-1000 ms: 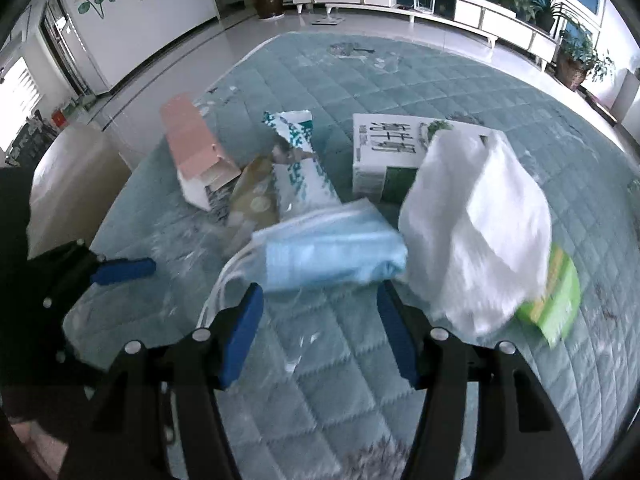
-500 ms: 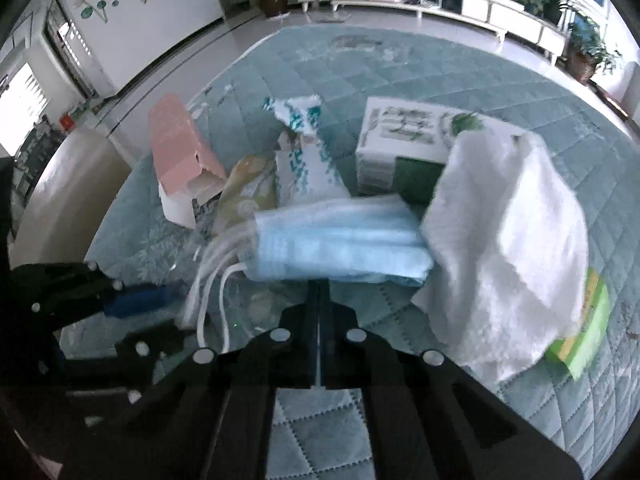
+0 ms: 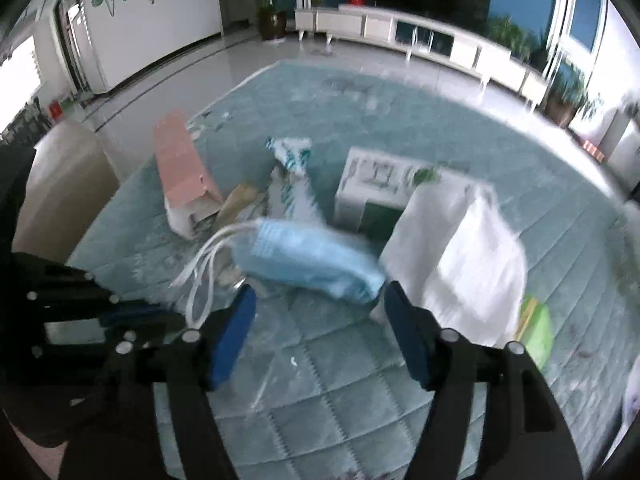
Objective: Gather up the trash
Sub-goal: 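Grasp the clear plastic wrapper with left gripper while right gripper grasps blue masks, then carry wrapper and masks to the orange bin and release both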
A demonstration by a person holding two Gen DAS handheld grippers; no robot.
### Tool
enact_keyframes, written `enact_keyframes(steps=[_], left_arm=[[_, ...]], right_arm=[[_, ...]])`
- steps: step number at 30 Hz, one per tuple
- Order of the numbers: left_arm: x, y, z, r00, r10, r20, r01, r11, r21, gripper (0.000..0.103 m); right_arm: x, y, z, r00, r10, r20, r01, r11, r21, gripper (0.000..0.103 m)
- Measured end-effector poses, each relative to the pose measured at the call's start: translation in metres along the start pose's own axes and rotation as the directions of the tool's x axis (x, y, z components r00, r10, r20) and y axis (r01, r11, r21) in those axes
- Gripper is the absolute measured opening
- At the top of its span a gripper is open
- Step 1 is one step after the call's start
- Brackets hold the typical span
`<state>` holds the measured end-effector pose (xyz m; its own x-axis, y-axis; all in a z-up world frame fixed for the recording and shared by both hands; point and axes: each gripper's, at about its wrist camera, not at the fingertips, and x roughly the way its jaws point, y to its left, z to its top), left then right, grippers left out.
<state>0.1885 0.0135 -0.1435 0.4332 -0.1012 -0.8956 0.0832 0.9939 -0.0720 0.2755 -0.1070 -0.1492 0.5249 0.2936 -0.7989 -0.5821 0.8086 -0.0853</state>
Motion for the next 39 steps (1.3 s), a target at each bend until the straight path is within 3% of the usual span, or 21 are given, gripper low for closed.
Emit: enact_keyframes(steps=[5, 6, 7, 8, 9, 10, 16, 20, 27, 33, 39], left_arm=[[0.005, 0.003, 0.001, 1.000, -0.010, 0.002, 0.010, 1.000, -0.003, 0.010], [0.004, 0.003, 0.000, 1.000, -0.012, 0.002, 0.012, 1.000, -0.003, 0.010], [0.005, 0.003, 0.001, 1.000, -0.013, 0.002, 0.013, 1.000, -0.003, 0.010], [0.005, 0.003, 0.002, 1.000, -0.012, 0.004, 0.012, 1.000, -0.002, 0.010], [0.005, 0.004, 0.002, 1.000, -0.013, 0.005, 0.013, 1.000, -0.003, 0.010], [0.005, 0.004, 0.003, 1.000, -0.014, 0.006, 0.014, 1.000, -0.005, 0.010], [0.002, 0.008, 0.004, 0.999, 0.000, 0.049, 0.001, 1.000, -0.027, 0.007], [-0.007, 0.009, 0.002, 0.998, -0.033, 0.058, 0.035, 0.999, -0.033, 0.007], [-0.033, 0.019, -0.020, 0.996, -0.036, 0.077, 0.039, 0.998, -0.042, 0.007], [-0.077, 0.034, -0.059, 0.995, 0.013, 0.098, -0.007, 0.998, -0.061, 0.007], [-0.127, 0.075, -0.125, 0.992, 0.074, 0.099, -0.058, 0.986, -0.154, 0.007]], right_arm=[[0.025, -0.004, 0.009, 1.000, -0.010, -0.025, 0.009, 1.000, -0.030, 0.067], [0.029, -0.006, 0.010, 1.000, -0.003, -0.030, 0.002, 1.000, -0.028, 0.062], [0.034, -0.007, 0.012, 0.999, 0.021, -0.048, -0.022, 0.999, -0.026, 0.039], [0.036, -0.009, 0.012, 0.998, 0.031, -0.059, -0.033, 0.999, -0.021, 0.023], [0.038, -0.012, 0.012, 0.997, 0.047, -0.068, -0.047, 0.999, -0.001, 0.011], [0.036, -0.015, 0.012, 0.996, 0.068, -0.065, -0.067, 0.998, 0.017, 0.008], [0.018, -0.019, 0.005, 0.995, 0.098, -0.026, -0.096, 0.993, 0.067, 0.005], [0.000, -0.016, -0.001, 0.990, 0.143, -0.015, -0.141, 0.985, 0.097, 0.005], [-0.041, -0.002, -0.012, 0.984, 0.176, 0.009, -0.176, 0.979, 0.101, 0.005], [-0.062, 0.049, -0.015, 0.976, 0.219, -0.010, -0.218, 0.975, 0.039, 0.005], [-0.078, 0.133, -0.018, 0.947, 0.320, -0.038, -0.322, 0.946, -0.030, 0.005]])
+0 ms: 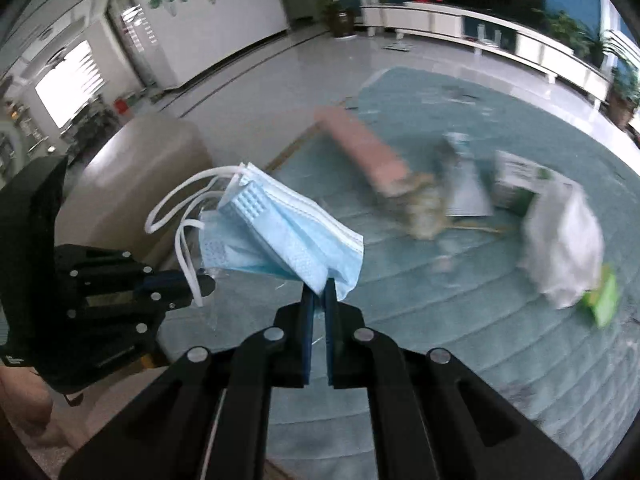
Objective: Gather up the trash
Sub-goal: 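Carry wrapper and masks to the orange bin and release both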
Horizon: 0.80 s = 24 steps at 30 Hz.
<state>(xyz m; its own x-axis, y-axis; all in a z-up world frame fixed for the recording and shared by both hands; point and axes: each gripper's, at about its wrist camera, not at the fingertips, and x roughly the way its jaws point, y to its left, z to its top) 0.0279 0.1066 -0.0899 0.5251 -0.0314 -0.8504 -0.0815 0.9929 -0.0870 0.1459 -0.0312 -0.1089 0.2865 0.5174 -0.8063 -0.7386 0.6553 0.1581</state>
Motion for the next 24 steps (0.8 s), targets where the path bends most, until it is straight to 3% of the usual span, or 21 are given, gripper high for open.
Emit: enact_keyframes(steps=[5, 9, 13, 24], left_arm=[[-0.025, 0.071, -0.061, 0.995, 0.088, -0.041, -0.093, 0.985, -0.142, 0.007], [-0.034, 0.123, -0.112, 0.989, 0.112, -0.100, -0.136, 0.953, -0.271, 0.007], [-0.035, 0.159, -0.158, 0.974, 0.179, -0.140, -0.217, 0.917, -0.335, 0.007], [-0.016, 0.233, -0.207, 0.956, 0.209, -0.208, -0.285, 0.833, -0.474, 0.009]], right_arm=[[0.026, 0.080, -0.003, 0.995, 0.091, -0.049, -0.095, 0.992, -0.087, 0.005], [0.058, 0.145, -0.010, 0.981, 0.139, -0.137, -0.161, 0.974, -0.161, 0.005], [0.081, 0.200, -0.015, 0.971, 0.147, -0.191, -0.192, 0.949, -0.249, 0.005], [0.143, 0.262, 0.000, 0.943, 0.116, -0.311, -0.209, 0.936, -0.284, 0.006]])
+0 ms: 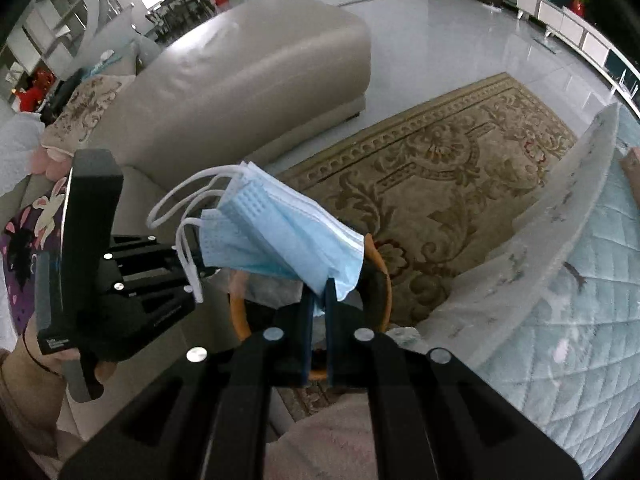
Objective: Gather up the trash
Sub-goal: 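Carry wrapper and masks to the orange bin and release both, then move both grippers back over the mat toward the white tissue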
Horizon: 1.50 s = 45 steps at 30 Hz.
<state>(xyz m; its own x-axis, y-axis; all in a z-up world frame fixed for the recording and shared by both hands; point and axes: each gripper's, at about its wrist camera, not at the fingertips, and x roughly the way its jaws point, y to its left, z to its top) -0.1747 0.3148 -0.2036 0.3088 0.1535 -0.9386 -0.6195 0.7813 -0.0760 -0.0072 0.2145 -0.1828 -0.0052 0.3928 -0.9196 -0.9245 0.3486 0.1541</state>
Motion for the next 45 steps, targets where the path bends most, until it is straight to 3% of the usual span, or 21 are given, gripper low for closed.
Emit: enact_keyframes(steps=[3, 7, 10, 14, 22, 26, 27, 28, 29, 31, 38, 41, 45], left_arm=[[0.014, 0.012, -0.001, 1.000, 0.009, -0.022, -0.009, 1.000, -0.011, 0.013], [0.026, 0.020, -0.002, 0.999, 0.008, -0.043, -0.009, 0.999, -0.035, 0.031], [0.029, 0.023, -0.005, 0.999, 0.010, -0.037, -0.011, 0.999, -0.030, 0.047], [0.033, 0.026, -0.007, 0.999, 0.022, -0.039, -0.023, 0.999, -0.023, 0.050], [0.023, 0.024, -0.003, 1.000, 0.016, -0.023, -0.017, 1.000, -0.022, 0.069], [0.006, 0.014, 0.002, 1.000, -0.019, 0.010, 0.019, 1.000, -0.013, 0.081], [-0.004, 0.009, 0.003, 0.998, -0.040, 0.043, 0.041, 0.999, -0.016, 0.091], [-0.010, 0.008, 0.005, 0.996, -0.050, 0.069, 0.051, 0.999, -0.018, 0.097], [-0.021, 0.001, 0.006, 0.991, -0.064, 0.116, 0.066, 0.998, -0.015, 0.097], [-0.036, -0.017, 0.011, 0.986, -0.051, 0.159, 0.050, 0.999, 0.010, 0.097], [-0.053, -0.092, 0.033, 0.977, -0.112, 0.181, 0.093, 0.989, 0.113, 0.097], [-0.054, -0.136, 0.045, 0.980, -0.167, 0.110, 0.142, 0.968, 0.208, 0.097], [-0.060, -0.206, 0.056, 0.978, -0.170, 0.121, 0.120, 0.933, 0.340, 0.097]], right_arm=[[0.019, 0.008, 0.003, 0.999, -0.014, -0.045, 0.014, 1.000, -0.005, 0.006], [0.037, 0.016, 0.006, 0.995, -0.027, -0.093, 0.026, 1.000, -0.018, 0.013], [0.049, 0.018, 0.006, 0.990, -0.022, -0.136, 0.020, 1.000, -0.022, 0.014], [0.051, 0.020, 0.007, 0.989, -0.017, -0.147, 0.014, 1.000, -0.022, 0.028], [0.044, 0.019, 0.007, 0.992, 0.006, -0.123, -0.009, 1.000, -0.022, 0.031], [0.018, 0.010, 0.004, 0.994, 0.085, -0.069, -0.083, 0.996, 0.036, 0.060], [0.008, 0.005, 0.003, 0.991, 0.123, -0.056, -0.120, 0.991, 0.062, 0.063], [-0.005, -0.002, 0.000, 0.989, 0.144, -0.032, -0.140, 0.986, 0.088, 0.073], [-0.014, -0.007, -0.002, 0.990, 0.139, -0.008, -0.138, 0.985, 0.101, 0.083], [-0.043, -0.023, -0.010, 0.993, 0.095, 0.075, -0.105, 0.985, 0.136, 0.092], [-0.107, -0.087, -0.049, 0.982, -0.061, 0.178, 0.013, 0.966, 0.259, 0.097], [-0.128, -0.126, -0.071, 0.970, -0.142, 0.197, 0.064, 0.931, 0.359, 0.098], [-0.160, -0.179, -0.106, 0.924, -0.287, 0.254, 0.153, 0.884, 0.442, 0.098]])
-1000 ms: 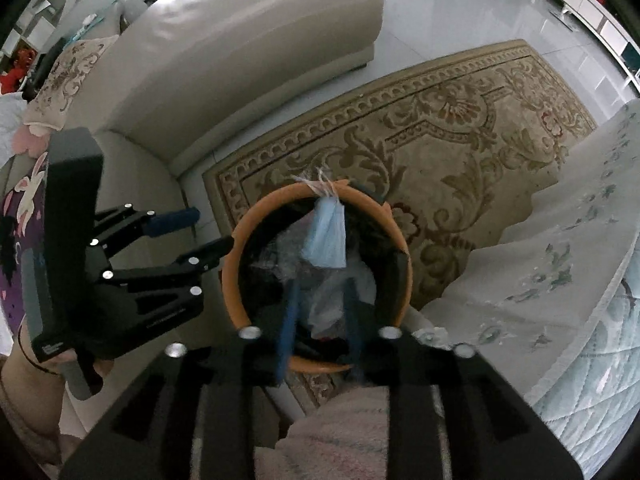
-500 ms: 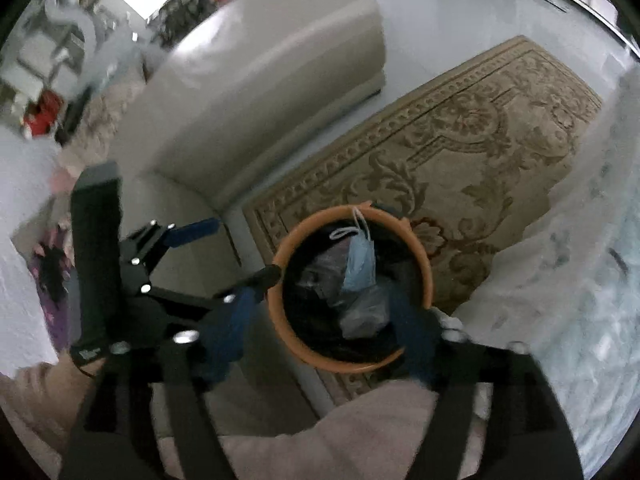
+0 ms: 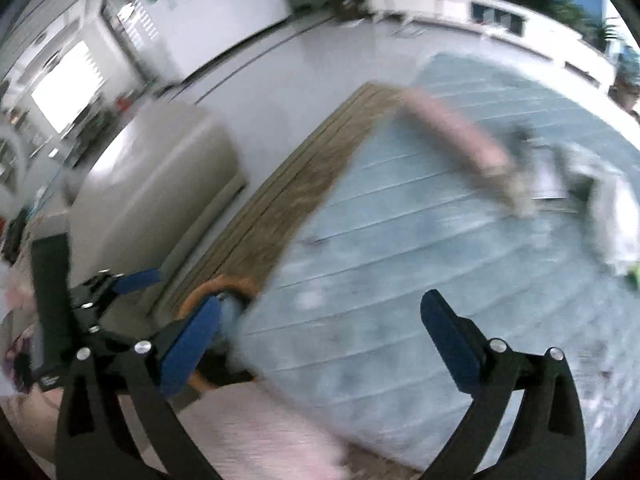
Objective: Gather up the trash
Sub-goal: 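Move both grippers back over the mat toward the white tissue, then grasp the tan snack wrapper with left gripper while right gripper grasps white tissue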
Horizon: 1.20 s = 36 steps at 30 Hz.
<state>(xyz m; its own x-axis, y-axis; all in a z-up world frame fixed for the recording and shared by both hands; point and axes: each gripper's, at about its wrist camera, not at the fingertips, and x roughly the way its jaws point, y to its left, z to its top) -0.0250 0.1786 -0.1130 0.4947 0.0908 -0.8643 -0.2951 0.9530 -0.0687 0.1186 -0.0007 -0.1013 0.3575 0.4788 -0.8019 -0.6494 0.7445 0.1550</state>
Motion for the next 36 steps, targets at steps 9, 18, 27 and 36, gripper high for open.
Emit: enact_keyframes(steps=[9, 18, 27, 36], left_arm=[[0.032, -0.114, 0.063, 1.000, -0.011, 0.019, 0.007, 0.982, 0.190, 0.097], [0.072, -0.202, 0.109, 0.994, -0.044, 0.102, 0.007, 0.942, 0.336, 0.097], [0.120, -0.229, 0.141, 1.000, -0.024, 0.002, 0.022, 0.931, 0.363, 0.097], [0.147, -0.245, 0.161, 0.996, -0.072, -0.051, 0.085, 0.937, 0.339, 0.096]], right_arm=[[-0.030, -0.133, -0.001, 0.974, -0.218, 0.062, 0.209, 0.971, 0.119, 0.098], [-0.022, -0.225, 0.004, 0.926, -0.363, 0.104, 0.346, 0.926, 0.148, 0.098], [0.019, -0.267, 0.014, 0.936, -0.348, 0.056, 0.337, 0.930, 0.147, 0.098], [0.046, -0.289, 0.021, 0.952, -0.306, 0.004, 0.300, 0.935, 0.192, 0.098]])
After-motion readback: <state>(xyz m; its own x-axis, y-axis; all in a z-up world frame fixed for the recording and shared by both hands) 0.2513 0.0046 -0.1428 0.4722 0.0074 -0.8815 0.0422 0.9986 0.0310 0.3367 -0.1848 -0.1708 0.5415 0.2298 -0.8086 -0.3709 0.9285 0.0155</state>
